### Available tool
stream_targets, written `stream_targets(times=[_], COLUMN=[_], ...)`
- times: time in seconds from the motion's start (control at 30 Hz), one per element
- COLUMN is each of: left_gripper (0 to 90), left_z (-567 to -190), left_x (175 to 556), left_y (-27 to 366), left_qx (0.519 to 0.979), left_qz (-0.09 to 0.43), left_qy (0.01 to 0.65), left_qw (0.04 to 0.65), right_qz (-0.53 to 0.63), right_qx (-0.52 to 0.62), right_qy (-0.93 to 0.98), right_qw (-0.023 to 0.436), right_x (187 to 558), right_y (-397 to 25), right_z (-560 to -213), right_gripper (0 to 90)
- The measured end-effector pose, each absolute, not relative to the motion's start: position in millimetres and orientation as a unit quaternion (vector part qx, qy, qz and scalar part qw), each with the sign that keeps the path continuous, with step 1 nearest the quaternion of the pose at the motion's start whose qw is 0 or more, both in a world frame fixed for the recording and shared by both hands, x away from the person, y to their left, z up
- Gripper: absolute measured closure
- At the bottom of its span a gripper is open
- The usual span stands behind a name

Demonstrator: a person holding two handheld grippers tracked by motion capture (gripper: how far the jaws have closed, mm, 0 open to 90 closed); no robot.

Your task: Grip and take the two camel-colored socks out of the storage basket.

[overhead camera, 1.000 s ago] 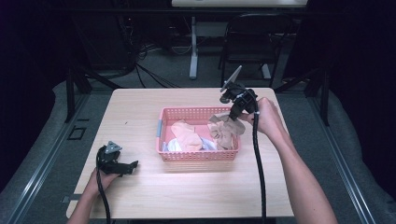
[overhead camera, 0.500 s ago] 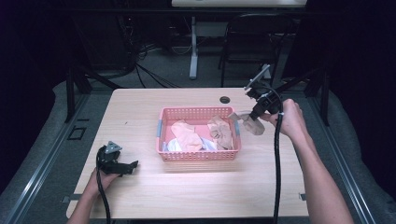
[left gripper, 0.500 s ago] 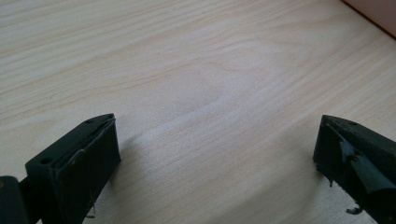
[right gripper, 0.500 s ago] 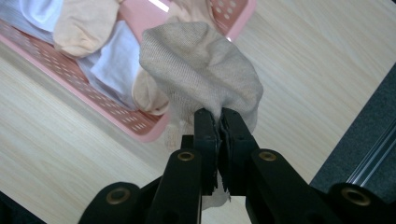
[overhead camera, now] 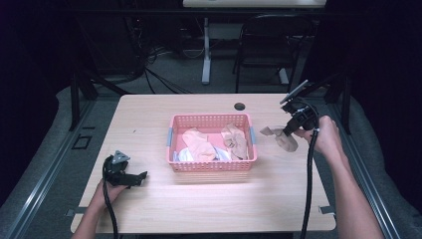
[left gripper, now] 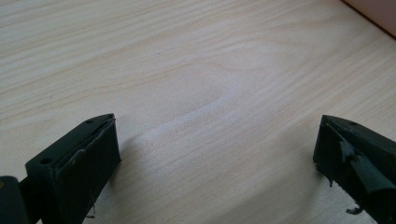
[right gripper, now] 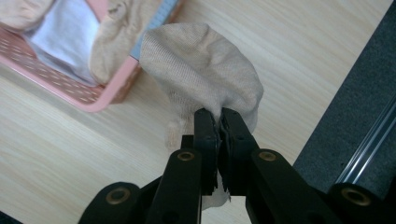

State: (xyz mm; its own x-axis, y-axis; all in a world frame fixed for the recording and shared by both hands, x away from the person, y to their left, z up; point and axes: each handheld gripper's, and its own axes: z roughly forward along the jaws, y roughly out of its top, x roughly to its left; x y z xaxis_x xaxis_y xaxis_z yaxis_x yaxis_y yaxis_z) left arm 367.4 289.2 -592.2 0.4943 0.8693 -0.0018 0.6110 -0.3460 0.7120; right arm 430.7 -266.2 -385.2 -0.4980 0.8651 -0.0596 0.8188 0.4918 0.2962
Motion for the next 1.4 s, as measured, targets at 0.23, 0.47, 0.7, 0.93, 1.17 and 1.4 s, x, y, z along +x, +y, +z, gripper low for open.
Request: stream_targets(times=[0.23,0.47,0.7,0.93,1.17,1.4], left_gripper=[0.1,0.1,0.2,0.2,0.2,0.1], left_z=[-592,-592,-592,-592,-592,-592], left_x=[367,367,367,367,367,367], left_y=[289,289,289,289,289,289], left_qx=[0.797,0.797,0.798,0.797,0.797,0.796], left_qz=[0.193,0.193,0.194,0.194,0.194,0.194], left_qy=[0.464,0.464,0.464,0.465,0.465,0.465], left_qw=[0.334,0.334,0.333,0.333,0.333,0.335], right_qz=[0.114,0.111,0.080,0.085,0.114,0.129], right_qx=[0.518,0.533,0.544,0.556,0.543,0.531], right_qy=[0.844,0.836,0.834,0.826,0.831,0.836], right_qw=[0.079,0.064,0.042,0.046,0.049,0.053], right_x=[431,431,439,437,430,426], right_y=[-283,-290,-295,-297,-299,-294], right_z=[-422,-460,-501,-506,-487,-470], right_gripper=[86.0,86.0,85.8,60.5,14.6,0.4])
